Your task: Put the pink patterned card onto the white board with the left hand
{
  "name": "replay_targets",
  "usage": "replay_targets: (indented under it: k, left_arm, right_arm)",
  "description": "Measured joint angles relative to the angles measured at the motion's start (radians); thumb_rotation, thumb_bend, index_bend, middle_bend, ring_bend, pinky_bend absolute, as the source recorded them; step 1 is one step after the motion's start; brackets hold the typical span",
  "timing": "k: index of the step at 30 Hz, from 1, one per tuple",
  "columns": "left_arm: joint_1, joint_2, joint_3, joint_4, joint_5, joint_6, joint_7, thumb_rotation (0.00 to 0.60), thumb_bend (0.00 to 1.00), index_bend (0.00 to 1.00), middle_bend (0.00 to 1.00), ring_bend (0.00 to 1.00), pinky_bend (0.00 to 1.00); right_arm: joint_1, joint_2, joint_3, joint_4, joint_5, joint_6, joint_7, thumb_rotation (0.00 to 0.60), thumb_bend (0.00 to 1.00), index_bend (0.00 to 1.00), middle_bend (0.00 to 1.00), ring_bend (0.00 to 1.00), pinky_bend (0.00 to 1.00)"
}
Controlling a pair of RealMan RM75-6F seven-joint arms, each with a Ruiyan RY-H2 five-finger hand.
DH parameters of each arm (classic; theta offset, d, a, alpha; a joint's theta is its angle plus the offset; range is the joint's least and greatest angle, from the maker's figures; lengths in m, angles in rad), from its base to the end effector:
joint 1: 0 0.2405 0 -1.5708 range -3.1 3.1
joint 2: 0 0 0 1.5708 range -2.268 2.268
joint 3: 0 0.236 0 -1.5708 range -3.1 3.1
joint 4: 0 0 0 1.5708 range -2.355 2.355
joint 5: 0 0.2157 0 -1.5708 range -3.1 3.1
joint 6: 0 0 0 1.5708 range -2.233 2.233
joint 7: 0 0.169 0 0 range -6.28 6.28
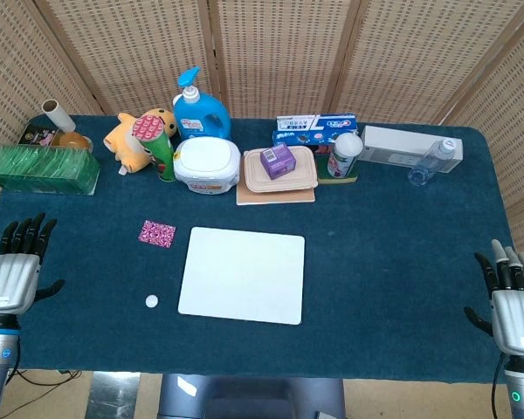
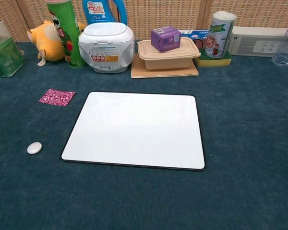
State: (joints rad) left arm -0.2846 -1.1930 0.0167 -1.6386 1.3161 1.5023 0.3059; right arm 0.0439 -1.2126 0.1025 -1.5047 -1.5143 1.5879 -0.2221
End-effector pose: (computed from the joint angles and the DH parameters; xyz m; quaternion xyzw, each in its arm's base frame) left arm -0.2721 0.2456 0.1216 -0.6306 -0.3227 -0.3310 0.6234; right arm -0.3023 -0.2029 0.1504 0.5935 -0.2838 0.3486 0.6676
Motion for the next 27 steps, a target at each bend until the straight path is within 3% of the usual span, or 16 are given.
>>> replay_targets:
  k: [6,11,13,15,17,23,27]
  left_arm:
    - [-0.012,0.003,-0.016,0.008,-0.003,-0.06,-0.027,0.6,0.09,0.0,0.0,0.0,0.02]
    - [-0.076,-0.005,-0.055,0.05,-0.028,-0.195,-0.073,0.6,0.09,0.0,0.0,0.0,0.02]
    - [-0.107,-0.013,-0.072,0.075,-0.042,-0.255,-0.086,0.6,0.1,0.08,0.0,0.0,0.02]
    - [-0.145,-0.024,-0.091,0.105,-0.062,-0.326,-0.099,0.6,0.11,0.24,0.0,0.0,0.02]
    - [-0.188,-0.041,-0.112,0.14,-0.093,-0.401,-0.101,0.6,0.11,0.3,0.0,0.0,0.02]
    - [-0.308,-0.119,-0.164,0.257,-0.215,-0.586,-0.067,0.6,0.13,0.33,0.0,0.0,0.02]
    - [-0.354,-0.181,-0.178,0.334,-0.248,-0.624,-0.035,0.6,0.13,0.33,0.0,0.0,0.02]
  right_arm:
    - [0.001,0.001,-0.002,-0.009,0.011,-0.013,-0.006,0.6,0.03,0.14,0.0,0.0,0.0]
    - [0.005,0.005,0.0,-0.013,0.029,-0.031,-0.005,0.6,0.03,0.14,0.0,0.0,0.0]
    - [0.006,0.005,0.003,-0.013,0.037,-0.037,-0.006,0.6,0.03,0.15,0.0,0.0,0.0]
    - [0.008,0.004,0.004,-0.013,0.043,-0.042,-0.008,0.6,0.03,0.15,0.0,0.0,0.0]
    - [0.01,0.004,0.005,-0.011,0.051,-0.051,-0.011,0.6,0.03,0.15,0.0,0.0,0.0]
    - [0.015,-0.003,0.006,-0.002,0.061,-0.062,-0.024,0.6,0.03,0.15,0.0,0.0,0.0]
    - [0.021,-0.005,0.013,0.005,0.089,-0.085,-0.024,0.6,0.03,0.15,0.0,0.0,0.0]
